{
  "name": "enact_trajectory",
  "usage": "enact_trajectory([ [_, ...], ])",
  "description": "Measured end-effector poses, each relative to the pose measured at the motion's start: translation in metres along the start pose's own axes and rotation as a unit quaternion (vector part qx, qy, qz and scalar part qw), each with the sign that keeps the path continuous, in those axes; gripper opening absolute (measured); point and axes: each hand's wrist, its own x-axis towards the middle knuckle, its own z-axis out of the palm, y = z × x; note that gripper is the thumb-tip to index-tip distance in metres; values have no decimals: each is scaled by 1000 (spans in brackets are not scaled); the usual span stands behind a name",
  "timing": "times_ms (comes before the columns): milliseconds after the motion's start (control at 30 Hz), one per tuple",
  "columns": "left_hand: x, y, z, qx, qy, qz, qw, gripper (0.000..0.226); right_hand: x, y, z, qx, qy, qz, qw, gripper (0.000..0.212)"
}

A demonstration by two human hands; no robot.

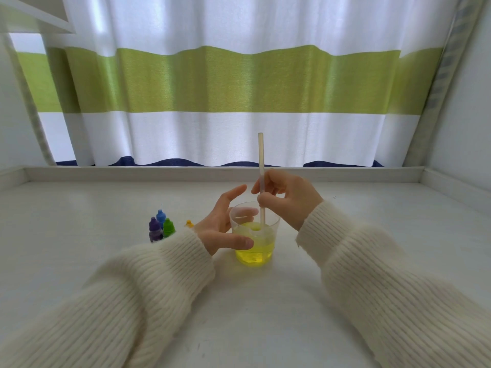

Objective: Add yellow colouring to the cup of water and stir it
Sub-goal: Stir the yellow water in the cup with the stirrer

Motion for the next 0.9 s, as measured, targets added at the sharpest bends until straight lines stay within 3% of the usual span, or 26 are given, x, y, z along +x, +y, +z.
enact_trajectory([
  [367, -2, 5, 1, 7, -10, 2, 1000, 95, -1, -4, 3, 48, -23, -15, 998, 7],
  [900, 0, 3, 0, 7, -11, 1, 1000, 94, 1, -1, 1, -27, -9, -31, 999, 8],
])
